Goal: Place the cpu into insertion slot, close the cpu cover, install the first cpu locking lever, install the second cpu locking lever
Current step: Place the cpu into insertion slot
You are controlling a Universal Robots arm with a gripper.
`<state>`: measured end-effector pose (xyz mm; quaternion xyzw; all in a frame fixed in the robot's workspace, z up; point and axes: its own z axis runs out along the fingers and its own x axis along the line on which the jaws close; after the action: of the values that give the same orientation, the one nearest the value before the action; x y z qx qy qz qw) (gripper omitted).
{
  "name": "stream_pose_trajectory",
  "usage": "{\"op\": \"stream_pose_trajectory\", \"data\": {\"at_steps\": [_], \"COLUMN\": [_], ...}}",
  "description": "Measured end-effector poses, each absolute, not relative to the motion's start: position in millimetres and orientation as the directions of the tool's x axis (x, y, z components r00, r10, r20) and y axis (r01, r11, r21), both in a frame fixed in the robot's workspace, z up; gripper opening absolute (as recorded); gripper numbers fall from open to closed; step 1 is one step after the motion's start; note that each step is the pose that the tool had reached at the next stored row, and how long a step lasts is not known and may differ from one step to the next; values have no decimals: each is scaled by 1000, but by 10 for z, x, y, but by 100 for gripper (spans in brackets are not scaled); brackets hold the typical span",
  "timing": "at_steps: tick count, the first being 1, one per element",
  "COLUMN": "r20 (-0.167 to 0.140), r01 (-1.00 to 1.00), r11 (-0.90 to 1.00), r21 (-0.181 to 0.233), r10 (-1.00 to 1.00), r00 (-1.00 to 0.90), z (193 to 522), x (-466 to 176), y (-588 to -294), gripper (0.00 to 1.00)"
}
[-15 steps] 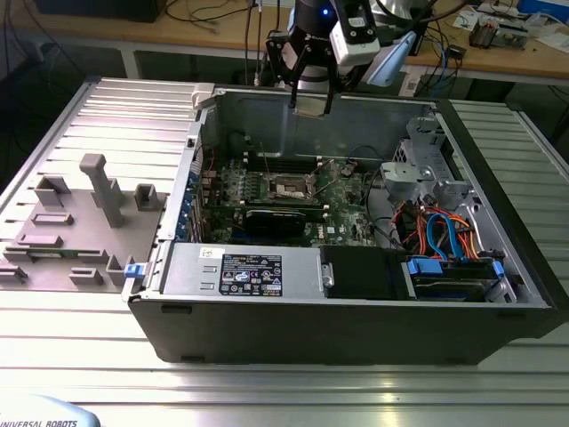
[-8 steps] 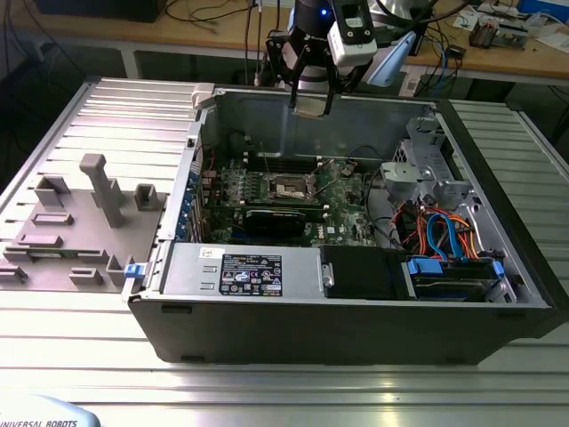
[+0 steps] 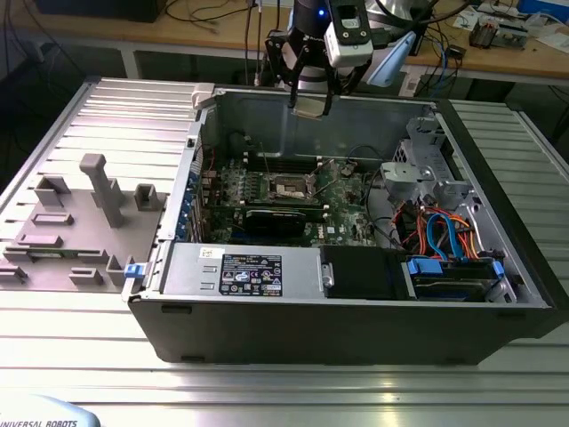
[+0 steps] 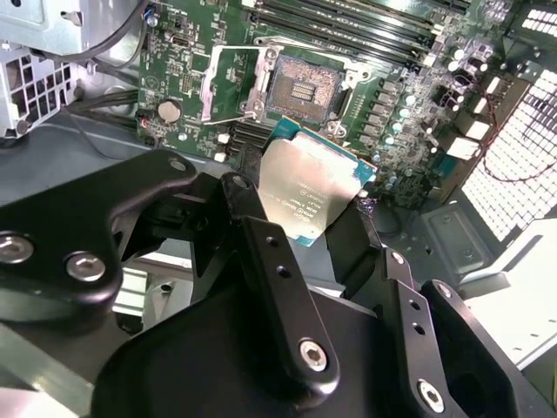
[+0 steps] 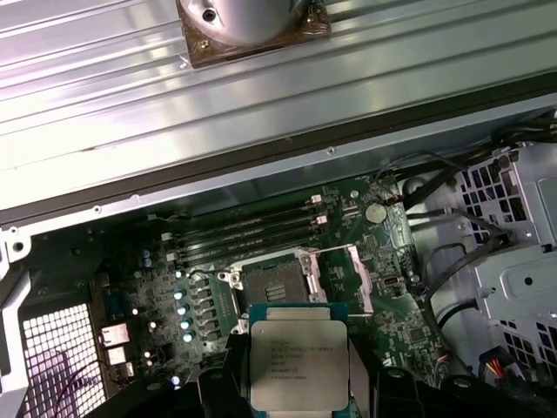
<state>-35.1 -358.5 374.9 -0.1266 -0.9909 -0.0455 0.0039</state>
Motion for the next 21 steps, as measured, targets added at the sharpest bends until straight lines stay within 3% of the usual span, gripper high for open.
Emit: {"op": "stream_pose_trajectory", "data": {"at_steps": [21], "r20": [19], "r01": [319], "r11": [943], "r21": [89], "r10": [319], "r00": [-948], "z": [3733], "x": [-377], "y": [-3585], "gripper": [54]}}
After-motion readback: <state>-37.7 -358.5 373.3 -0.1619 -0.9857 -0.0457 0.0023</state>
